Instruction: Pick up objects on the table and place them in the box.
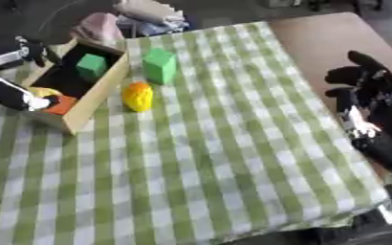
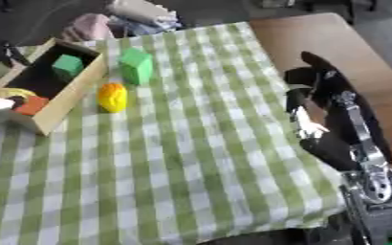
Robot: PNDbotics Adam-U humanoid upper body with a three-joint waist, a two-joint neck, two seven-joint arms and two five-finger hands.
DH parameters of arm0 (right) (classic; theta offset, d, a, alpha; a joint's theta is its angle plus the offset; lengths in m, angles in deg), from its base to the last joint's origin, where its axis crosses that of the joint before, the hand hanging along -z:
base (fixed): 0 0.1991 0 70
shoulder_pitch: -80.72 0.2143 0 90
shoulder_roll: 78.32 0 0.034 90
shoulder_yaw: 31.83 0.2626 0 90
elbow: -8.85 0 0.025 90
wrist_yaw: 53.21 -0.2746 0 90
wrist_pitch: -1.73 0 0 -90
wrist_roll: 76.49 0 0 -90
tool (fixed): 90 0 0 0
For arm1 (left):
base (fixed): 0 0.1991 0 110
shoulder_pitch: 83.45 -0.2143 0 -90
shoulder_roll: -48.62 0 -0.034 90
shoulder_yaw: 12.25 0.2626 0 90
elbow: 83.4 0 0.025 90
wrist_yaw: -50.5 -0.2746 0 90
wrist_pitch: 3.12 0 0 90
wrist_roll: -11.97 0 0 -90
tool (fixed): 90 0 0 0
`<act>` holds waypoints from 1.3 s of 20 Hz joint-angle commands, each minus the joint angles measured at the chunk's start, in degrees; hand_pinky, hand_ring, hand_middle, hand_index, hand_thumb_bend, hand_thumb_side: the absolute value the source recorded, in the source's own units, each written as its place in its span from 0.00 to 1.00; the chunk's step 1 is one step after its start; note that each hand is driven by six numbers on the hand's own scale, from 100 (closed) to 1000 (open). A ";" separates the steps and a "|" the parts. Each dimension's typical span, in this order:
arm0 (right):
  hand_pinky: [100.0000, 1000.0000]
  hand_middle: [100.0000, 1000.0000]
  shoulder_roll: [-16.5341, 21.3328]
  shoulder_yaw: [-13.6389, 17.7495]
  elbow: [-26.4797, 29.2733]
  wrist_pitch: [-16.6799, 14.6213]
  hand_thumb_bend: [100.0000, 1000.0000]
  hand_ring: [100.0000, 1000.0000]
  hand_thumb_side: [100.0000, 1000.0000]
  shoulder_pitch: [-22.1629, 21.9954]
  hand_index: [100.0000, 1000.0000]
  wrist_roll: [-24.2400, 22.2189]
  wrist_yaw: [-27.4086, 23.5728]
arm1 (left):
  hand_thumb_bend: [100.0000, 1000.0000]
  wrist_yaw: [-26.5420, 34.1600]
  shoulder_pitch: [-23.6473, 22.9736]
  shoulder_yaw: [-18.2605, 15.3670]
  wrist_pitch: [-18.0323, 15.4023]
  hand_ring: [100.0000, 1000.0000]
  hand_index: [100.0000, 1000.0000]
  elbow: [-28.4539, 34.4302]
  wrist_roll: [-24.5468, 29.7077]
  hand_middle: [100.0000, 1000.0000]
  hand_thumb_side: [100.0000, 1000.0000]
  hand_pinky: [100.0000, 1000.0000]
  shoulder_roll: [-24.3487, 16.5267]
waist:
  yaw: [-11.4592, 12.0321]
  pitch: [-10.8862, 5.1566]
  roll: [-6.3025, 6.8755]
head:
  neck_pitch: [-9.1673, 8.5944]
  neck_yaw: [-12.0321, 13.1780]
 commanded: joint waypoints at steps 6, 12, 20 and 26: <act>0.66 0.69 0.23 -0.62 0.74 -0.24 0.00 0.75 0.41 0.62 0.93 -0.80 -0.58 | 0.37 -7.76 6.85 3.69 -1.81 0.73 0.81 -6.31 -4.16 0.75 0.19 0.78 7.09 | -1.77 -1.52 -0.68 | 0.25 0.95; 0.66 0.69 0.07 -1.03 0.70 -0.30 0.00 0.75 0.41 0.80 0.93 -1.27 -1.03 | 0.38 -12.36 8.76 4.90 -3.59 0.74 0.82 -12.37 -4.29 0.76 0.20 0.80 11.72 | -3.31 -1.35 -0.65 | 0.25 1.69; 0.66 0.69 -0.11 -1.38 0.67 -0.39 0.00 0.75 0.41 0.96 0.93 -1.76 -1.50 | 0.40 -16.02 9.08 4.85 -4.12 0.76 0.85 -17.24 -4.87 0.79 0.21 0.81 14.53 | -4.59 -1.05 -0.62 | 0.25 2.32; 0.66 0.69 -0.22 -1.49 0.60 -0.44 0.00 0.75 0.41 0.99 0.93 -1.93 -1.65 | 0.36 -18.09 8.95 4.45 -3.34 0.74 0.85 -19.74 -5.99 0.78 0.15 0.79 15.79 | -5.00 -0.75 -0.61 | 0.25 2.62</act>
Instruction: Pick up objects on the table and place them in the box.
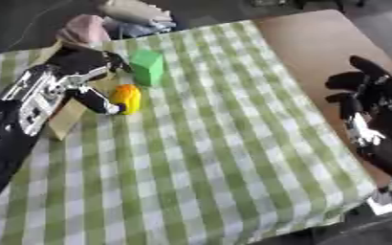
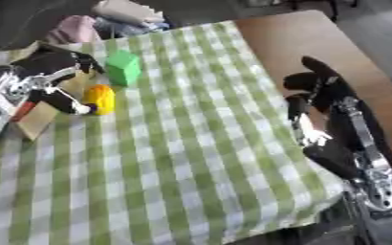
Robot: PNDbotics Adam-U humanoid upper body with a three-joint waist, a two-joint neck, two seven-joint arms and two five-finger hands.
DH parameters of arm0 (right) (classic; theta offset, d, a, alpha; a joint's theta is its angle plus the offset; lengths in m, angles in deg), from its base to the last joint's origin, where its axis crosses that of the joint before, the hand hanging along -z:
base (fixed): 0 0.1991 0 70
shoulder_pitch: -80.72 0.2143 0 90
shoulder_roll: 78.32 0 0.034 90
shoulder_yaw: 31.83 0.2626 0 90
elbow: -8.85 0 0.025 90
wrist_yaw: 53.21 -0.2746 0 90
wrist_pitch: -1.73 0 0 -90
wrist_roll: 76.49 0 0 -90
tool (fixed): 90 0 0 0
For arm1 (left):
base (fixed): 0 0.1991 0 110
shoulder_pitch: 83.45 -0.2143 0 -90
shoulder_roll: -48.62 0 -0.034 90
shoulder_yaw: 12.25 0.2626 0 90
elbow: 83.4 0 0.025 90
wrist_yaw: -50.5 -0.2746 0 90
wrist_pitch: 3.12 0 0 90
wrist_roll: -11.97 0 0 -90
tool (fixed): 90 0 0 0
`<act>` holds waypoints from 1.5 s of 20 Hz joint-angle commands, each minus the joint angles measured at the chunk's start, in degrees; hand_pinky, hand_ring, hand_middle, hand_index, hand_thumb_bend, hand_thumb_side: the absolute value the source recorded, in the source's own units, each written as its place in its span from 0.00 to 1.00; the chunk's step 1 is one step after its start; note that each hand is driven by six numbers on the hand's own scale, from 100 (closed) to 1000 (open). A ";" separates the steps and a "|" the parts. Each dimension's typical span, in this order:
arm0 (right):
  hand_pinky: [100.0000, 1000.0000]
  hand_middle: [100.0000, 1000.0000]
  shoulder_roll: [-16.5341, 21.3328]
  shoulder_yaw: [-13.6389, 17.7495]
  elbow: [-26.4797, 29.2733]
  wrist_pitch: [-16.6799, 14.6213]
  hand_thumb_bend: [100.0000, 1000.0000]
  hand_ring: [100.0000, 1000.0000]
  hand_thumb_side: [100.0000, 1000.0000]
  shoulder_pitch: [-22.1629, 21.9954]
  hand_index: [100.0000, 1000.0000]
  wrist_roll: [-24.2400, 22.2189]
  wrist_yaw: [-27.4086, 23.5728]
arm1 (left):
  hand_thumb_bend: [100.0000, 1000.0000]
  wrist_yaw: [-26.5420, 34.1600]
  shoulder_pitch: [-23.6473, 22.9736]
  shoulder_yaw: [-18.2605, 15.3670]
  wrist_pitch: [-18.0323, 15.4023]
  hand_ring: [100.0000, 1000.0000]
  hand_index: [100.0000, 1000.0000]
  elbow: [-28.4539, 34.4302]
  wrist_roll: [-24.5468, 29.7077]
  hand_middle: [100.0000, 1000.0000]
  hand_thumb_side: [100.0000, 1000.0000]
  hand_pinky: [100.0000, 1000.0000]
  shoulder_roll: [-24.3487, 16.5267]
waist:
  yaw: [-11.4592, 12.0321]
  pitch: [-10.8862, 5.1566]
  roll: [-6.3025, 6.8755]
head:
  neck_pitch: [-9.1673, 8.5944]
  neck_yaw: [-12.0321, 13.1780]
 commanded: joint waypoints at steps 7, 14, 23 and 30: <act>0.66 0.69 0.17 -0.10 0.57 -0.19 0.00 0.75 0.41 0.66 0.93 -0.34 -0.62 | 0.30 -2.99 1.09 -0.87 0.94 0.65 0.77 -2.12 -3.80 0.69 0.08 0.72 0.69 | -0.73 -0.33 -0.77 | 0.24 -0.05; 0.66 0.69 0.10 0.06 0.51 -0.20 0.00 0.75 0.41 0.60 0.93 -0.29 -0.60 | 0.18 -3.04 0.72 -1.38 1.96 0.48 0.61 -1.44 -8.06 0.50 0.00 0.60 0.11 | -0.61 -0.23 -0.82 | 0.24 -0.41; 0.66 0.69 0.30 0.43 0.39 -0.23 0.00 0.75 0.41 0.52 0.93 -0.02 -0.26 | 0.14 4.01 0.38 -4.39 5.96 0.48 0.60 9.61 -9.90 0.49 0.00 0.61 -6.29 | 0.25 -0.64 -0.56 | 0.24 -1.25; 0.66 0.69 0.40 0.36 0.30 -0.24 0.00 0.75 0.41 0.47 0.93 -0.12 -0.27 | 0.17 0.88 1.12 -9.80 14.50 0.52 0.64 2.75 -14.81 0.54 0.00 0.63 -9.05 | 0.14 -0.79 -0.56 | 0.24 -1.35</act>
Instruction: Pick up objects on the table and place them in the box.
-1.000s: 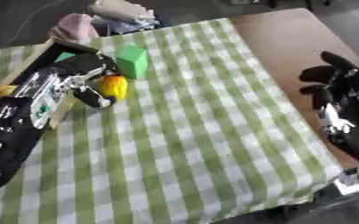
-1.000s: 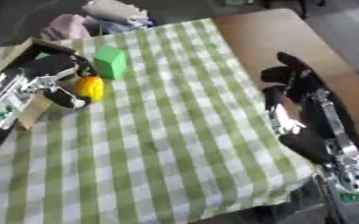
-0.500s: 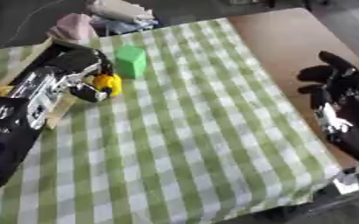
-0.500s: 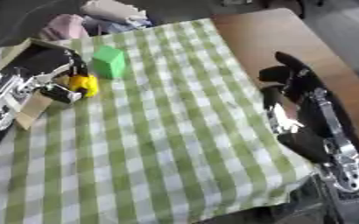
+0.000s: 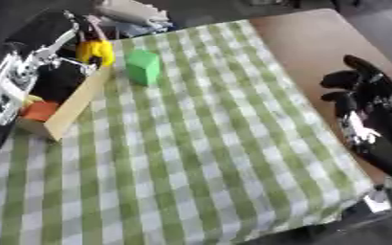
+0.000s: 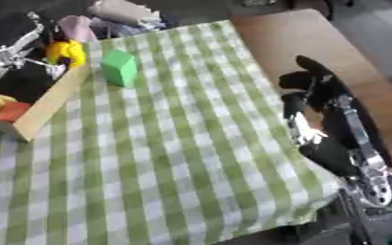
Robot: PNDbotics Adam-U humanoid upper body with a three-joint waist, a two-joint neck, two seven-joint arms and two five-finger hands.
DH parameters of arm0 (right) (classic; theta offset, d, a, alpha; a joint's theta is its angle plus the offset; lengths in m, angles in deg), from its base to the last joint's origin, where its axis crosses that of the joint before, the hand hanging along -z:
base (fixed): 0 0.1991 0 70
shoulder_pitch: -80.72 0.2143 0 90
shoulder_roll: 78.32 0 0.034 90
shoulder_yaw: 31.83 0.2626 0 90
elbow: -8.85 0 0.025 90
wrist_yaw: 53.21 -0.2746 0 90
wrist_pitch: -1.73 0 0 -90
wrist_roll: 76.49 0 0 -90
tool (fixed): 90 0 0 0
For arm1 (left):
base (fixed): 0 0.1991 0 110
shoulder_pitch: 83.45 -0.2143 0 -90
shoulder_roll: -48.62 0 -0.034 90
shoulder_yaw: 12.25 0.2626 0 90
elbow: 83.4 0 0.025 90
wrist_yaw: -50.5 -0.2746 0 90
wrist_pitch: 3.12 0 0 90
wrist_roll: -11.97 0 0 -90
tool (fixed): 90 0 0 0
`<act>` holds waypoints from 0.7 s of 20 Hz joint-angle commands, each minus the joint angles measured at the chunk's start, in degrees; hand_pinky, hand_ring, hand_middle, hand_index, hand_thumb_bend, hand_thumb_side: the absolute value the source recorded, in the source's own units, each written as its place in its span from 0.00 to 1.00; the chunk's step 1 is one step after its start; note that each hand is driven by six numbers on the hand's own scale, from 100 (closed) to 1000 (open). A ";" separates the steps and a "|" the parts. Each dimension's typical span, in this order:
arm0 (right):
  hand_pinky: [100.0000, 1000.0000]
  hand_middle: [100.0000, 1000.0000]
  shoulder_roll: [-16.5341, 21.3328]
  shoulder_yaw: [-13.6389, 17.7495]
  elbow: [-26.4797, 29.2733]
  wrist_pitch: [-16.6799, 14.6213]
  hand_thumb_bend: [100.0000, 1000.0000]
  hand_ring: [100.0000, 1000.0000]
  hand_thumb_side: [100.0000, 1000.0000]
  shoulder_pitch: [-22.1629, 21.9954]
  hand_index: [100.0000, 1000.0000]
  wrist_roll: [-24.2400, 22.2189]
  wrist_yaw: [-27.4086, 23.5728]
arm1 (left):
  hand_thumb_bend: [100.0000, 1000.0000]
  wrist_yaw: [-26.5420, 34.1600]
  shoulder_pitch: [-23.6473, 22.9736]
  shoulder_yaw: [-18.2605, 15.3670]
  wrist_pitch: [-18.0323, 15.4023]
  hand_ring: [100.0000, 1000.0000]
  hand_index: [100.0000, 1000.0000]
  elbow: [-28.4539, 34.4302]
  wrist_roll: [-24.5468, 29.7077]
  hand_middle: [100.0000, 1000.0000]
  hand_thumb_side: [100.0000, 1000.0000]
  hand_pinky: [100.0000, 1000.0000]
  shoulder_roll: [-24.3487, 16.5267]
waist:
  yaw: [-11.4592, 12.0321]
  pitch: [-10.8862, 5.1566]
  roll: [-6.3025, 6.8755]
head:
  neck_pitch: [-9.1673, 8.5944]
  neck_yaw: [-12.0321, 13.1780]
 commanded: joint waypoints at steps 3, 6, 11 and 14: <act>0.66 0.69 0.52 0.26 0.49 -0.03 0.00 0.75 0.41 0.40 0.93 0.00 -0.09 | 0.18 -3.36 1.67 -3.48 5.62 0.54 0.66 -6.83 -3.93 0.56 0.00 0.65 -2.79 | -0.22 -0.76 -0.54 | 0.24 -0.36; 0.66 0.69 0.52 0.21 0.50 -0.03 0.00 0.75 0.41 0.42 0.93 -0.08 -0.15 | 0.19 -4.73 1.67 -4.26 7.52 0.58 0.69 -10.34 -5.35 0.60 0.00 0.66 -2.76 | -0.43 -0.63 -0.52 | 0.24 -0.27; 0.67 0.69 0.55 0.14 0.56 -0.03 0.00 0.76 0.41 0.51 0.93 -0.19 -0.22 | 0.19 -5.51 1.52 -4.77 8.80 0.60 0.71 -13.64 -6.65 0.62 0.00 0.67 -2.45 | -0.91 -0.39 -0.51 | 0.24 -0.06; 0.67 0.69 0.56 0.10 0.58 -0.01 0.00 0.75 0.41 0.52 0.93 -0.25 -0.26 | 0.20 -5.47 1.39 -4.85 8.86 0.65 0.76 -14.54 -6.84 0.68 0.01 0.70 -2.40 | -1.29 -0.22 -0.54 | 0.24 0.06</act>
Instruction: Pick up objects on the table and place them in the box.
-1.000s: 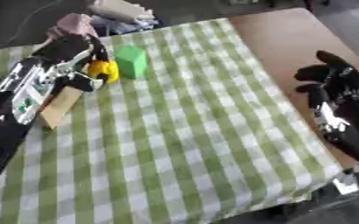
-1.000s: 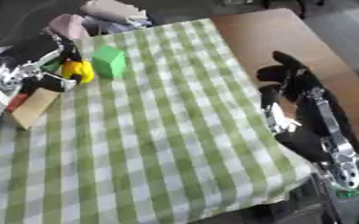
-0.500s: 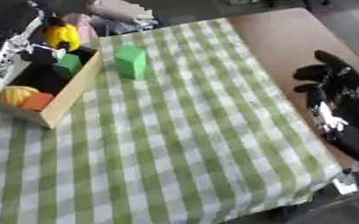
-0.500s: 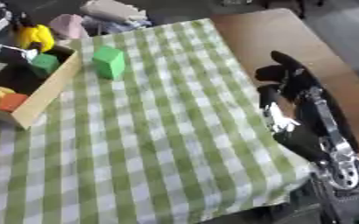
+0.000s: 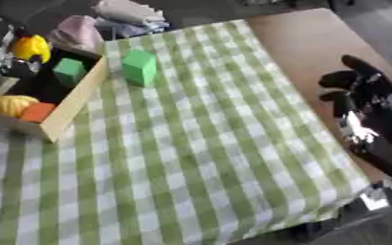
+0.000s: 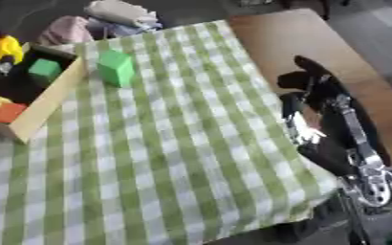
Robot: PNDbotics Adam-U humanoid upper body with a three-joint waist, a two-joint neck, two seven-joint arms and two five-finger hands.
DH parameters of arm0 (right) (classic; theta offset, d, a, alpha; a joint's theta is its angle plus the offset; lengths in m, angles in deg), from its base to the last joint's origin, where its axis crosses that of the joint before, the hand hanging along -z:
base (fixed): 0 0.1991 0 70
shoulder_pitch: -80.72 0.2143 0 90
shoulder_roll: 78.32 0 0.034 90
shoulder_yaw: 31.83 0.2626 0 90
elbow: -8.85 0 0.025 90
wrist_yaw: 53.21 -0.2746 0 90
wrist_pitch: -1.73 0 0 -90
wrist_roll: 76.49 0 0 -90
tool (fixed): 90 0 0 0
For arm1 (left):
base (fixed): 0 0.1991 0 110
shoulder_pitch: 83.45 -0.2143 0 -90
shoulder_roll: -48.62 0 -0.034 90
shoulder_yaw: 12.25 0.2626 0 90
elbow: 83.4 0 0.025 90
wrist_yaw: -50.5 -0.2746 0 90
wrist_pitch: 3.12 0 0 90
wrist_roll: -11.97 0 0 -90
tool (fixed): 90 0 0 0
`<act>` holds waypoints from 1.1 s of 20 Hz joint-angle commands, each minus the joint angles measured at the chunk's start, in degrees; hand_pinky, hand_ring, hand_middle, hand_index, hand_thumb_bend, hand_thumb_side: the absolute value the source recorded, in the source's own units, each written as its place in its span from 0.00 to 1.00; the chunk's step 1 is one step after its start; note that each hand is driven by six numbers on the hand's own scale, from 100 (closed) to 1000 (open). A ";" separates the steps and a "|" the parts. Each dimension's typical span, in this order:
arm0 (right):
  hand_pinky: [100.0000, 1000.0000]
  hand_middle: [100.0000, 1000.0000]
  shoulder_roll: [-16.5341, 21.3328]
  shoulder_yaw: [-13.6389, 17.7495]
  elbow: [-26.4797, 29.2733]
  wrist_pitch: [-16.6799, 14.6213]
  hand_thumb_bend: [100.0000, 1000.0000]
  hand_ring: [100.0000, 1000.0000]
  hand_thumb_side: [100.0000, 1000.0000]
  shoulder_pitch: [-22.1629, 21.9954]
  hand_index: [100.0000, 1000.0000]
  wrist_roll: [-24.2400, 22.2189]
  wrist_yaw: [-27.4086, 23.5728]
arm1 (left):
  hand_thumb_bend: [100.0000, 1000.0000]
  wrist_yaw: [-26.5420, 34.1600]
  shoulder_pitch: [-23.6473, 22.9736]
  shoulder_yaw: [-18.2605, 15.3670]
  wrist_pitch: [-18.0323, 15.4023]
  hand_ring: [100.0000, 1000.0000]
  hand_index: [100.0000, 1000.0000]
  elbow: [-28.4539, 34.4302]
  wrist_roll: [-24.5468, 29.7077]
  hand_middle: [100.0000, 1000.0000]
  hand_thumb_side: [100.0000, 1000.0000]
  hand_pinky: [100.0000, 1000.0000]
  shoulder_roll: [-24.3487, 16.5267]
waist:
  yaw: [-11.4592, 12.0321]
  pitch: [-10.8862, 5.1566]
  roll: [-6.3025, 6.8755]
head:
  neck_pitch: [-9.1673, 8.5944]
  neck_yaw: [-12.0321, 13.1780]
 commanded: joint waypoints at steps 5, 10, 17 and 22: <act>0.67 0.69 0.53 0.16 0.68 0.00 0.00 0.76 0.41 0.51 0.93 -0.17 -0.32 | 0.30 -0.43 0.68 -0.73 0.27 0.72 0.85 -0.87 -0.07 0.78 0.14 0.75 -1.65 | -0.68 0.07 -0.57 | 0.24 0.17; 0.67 0.69 0.50 0.26 0.68 0.02 0.00 0.76 0.41 0.47 0.93 -0.12 -0.28 | 0.31 0.06 0.30 -1.16 0.70 0.74 0.87 0.12 -0.68 0.80 0.19 0.76 -2.04 | -0.66 0.17 -0.61 | 0.24 -0.09; 0.67 0.69 0.51 0.19 0.61 0.01 0.00 0.76 0.41 0.39 0.93 -0.14 -0.30 | 0.25 6.54 1.15 0.35 -0.73 0.71 0.83 8.36 -1.66 0.74 0.19 0.74 -3.46 | -0.46 0.10 -0.77 | 0.24 -0.52; 0.67 0.69 0.34 -0.67 0.49 -0.03 0.00 0.76 0.41 0.84 0.93 -0.86 -0.96 | 0.32 8.73 3.30 3.17 -6.44 0.75 0.86 9.71 4.78 0.79 0.33 0.77 -1.94 | -2.08 0.39 -1.17 | 0.24 0.47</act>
